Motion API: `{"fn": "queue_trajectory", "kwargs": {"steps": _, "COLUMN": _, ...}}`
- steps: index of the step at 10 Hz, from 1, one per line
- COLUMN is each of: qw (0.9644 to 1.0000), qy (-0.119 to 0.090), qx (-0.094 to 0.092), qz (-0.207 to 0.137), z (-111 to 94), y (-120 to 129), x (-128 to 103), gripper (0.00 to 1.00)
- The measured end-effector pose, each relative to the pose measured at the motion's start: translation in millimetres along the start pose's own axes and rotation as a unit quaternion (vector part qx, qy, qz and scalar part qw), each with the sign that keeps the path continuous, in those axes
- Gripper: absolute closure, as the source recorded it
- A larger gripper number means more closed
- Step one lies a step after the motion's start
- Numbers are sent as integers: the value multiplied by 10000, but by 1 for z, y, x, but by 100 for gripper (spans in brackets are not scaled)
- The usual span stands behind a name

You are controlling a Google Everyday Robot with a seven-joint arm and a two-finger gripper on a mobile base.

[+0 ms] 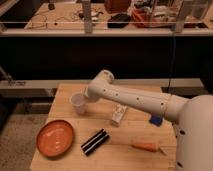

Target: Pick up the ceramic cup

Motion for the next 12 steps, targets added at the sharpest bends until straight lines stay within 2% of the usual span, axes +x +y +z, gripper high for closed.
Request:
{"fn": "queue_trajectory", "kwargs": {"steps": 1, "qw": 10000, "qy": -7, "qx": 0, "qz": -12, "z": -2, "y": 1, "x": 1, "gripper": 46}}
{"fn": "queue_trajectory", "kwargs": {"steps": 3, "qw": 10000, "qy": -22, "qx": 6, "qz": -35, "z": -3, "y": 3, "x": 2, "gripper": 64}}
{"fn": "queue_trajectory", "kwargs": {"steps": 4, "qw": 10000, "qy": -33, "qx": 10, "qz": -55, "z": -2, "y": 3, "x": 2, "gripper": 68}}
{"fn": "queue_trajectory", "kwargs": {"steps": 6, "qw": 9999, "qy": -63, "qx": 27, "qz": -73, "z": 3, "y": 3, "x": 0, "gripper": 68}}
{"fn": "queue_trajectory", "kwargs": {"steps": 9, "qw": 9999, "qy": -73, "qx": 22, "qz": -113, "z": -1, "y": 5, "x": 1, "gripper": 74}}
{"fn": "queue_trajectory", "kwargs": {"steps": 11, "qw": 9999, "qy": -84, "qx": 26, "qz": -125, "z": -2, "y": 4, "x": 1, "gripper": 86}}
{"fn": "queue_trajectory", "kwargs": {"steps": 12, "qw": 9999, "qy": -93, "qx": 30, "qz": -132, "z": -1, "y": 5, "x": 1, "gripper": 87}}
